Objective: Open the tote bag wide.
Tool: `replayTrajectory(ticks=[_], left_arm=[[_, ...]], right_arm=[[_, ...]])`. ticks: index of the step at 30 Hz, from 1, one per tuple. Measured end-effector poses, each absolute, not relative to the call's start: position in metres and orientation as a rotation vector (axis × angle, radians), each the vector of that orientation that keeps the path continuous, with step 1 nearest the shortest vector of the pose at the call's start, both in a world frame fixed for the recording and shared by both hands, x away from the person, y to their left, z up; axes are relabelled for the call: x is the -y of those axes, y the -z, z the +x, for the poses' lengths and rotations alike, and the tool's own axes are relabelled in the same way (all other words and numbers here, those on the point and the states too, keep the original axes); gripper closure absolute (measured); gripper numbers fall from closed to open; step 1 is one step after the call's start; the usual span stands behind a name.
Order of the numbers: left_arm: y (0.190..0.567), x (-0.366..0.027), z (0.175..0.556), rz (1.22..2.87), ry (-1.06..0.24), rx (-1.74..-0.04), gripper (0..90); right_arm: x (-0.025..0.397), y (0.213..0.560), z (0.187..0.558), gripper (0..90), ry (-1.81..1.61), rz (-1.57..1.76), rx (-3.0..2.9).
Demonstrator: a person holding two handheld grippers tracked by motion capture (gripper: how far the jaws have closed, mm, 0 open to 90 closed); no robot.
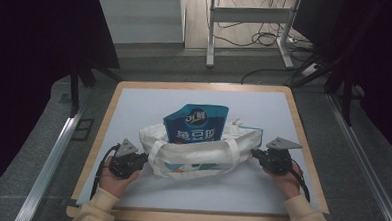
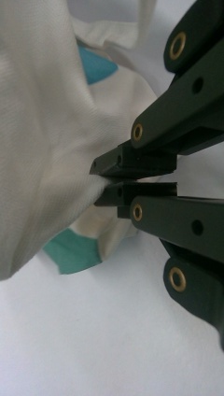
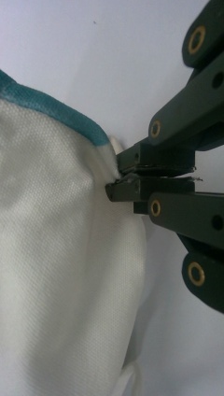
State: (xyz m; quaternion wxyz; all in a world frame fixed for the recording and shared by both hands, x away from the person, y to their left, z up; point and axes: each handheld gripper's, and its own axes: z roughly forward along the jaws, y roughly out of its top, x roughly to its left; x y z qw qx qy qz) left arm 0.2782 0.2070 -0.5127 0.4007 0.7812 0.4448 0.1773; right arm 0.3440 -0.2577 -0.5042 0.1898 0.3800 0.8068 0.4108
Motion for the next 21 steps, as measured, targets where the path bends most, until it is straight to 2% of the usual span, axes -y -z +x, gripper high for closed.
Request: replayTrajectory(ticks=[6,8,9,10,11,12,14,15,16,19,21], left_arm=[[0.516,-0.206,0.28,1.982,-0.439,-1.134,85.6],[0.515,-0.208,0.279,1.982,-0.432,-1.139,83.9],[0.515,-0.209,0.279,1.986,-0.429,-1.137,76.9],[0.514,-0.209,0.277,1.979,-0.43,-1.137,71.8],[0.513,-0.211,0.274,1.97,-0.429,-1.139,71.8],[0.51,-0.213,0.271,1.959,-0.428,-1.138,65.6],[0.504,-0.217,0.264,1.922,-0.452,-1.137,53.3],[0.499,-0.22,0.257,1.894,-0.481,-1.145,41.4],[0.495,-0.222,0.254,1.878,-0.498,-1.146,41.4],[0.481,-0.227,0.243,1.812,-0.519,-1.134,30.9],[0.47,-0.229,0.239,1.775,-0.522,-1.122,30.4]], right_arm=[[0.258,0.507,0.345,85.4,-1.141,1.072,-2.284],[0.259,0.507,0.345,80.5,-1.143,1.076,-2.282],[0.26,0.505,0.344,66.4,-1.141,1.081,-2.275],[0.261,0.504,0.343,59.5,-1.148,1.088,-2.261],[0.261,0.504,0.343,59.5,-1.148,1.088,-2.261],[0.263,0.501,0.342,52.1,-1.162,1.097,-2.237],[0.266,0.496,0.338,43.9,-1.196,1.113,-2.189],[0.27,0.488,0.332,37.7,-1.223,1.118,-2.14],[0.27,0.488,0.332,37.7,-1.223,1.118,-2.14],[0.271,0.475,0.323,31.3,-1.274,1.121,-2.085],[0.271,0.47,0.321,31.0,-1.287,1.115,-2.072]])
